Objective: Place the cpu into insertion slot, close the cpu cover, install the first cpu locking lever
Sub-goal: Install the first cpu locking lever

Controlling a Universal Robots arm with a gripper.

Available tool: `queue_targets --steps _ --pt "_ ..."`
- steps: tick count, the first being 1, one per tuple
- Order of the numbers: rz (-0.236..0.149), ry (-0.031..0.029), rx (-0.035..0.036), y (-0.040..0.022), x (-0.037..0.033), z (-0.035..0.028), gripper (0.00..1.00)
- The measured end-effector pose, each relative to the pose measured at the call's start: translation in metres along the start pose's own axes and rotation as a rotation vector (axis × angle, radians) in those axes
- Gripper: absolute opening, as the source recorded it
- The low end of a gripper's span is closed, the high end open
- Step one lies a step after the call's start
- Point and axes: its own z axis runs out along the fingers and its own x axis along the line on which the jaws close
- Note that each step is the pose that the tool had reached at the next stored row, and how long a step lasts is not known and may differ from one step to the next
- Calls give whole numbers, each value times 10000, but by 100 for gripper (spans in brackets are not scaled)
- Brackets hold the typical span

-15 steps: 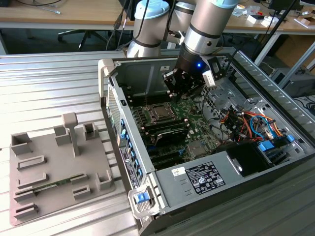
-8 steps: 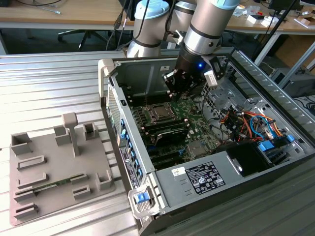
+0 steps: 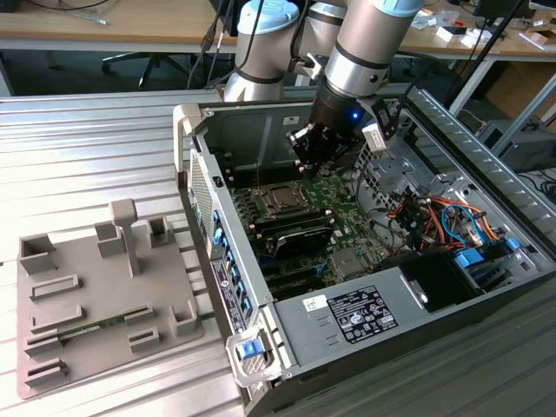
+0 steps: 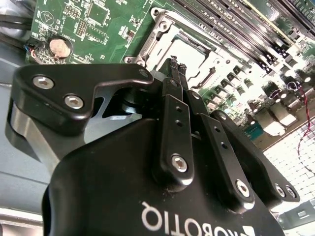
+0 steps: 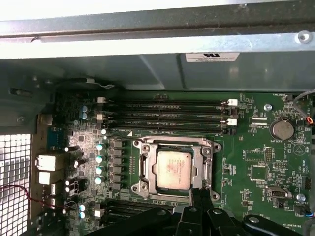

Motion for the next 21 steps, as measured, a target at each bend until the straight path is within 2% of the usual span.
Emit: queue_targets --steps 21 --pt "-866 9 38 0 0 0 11"
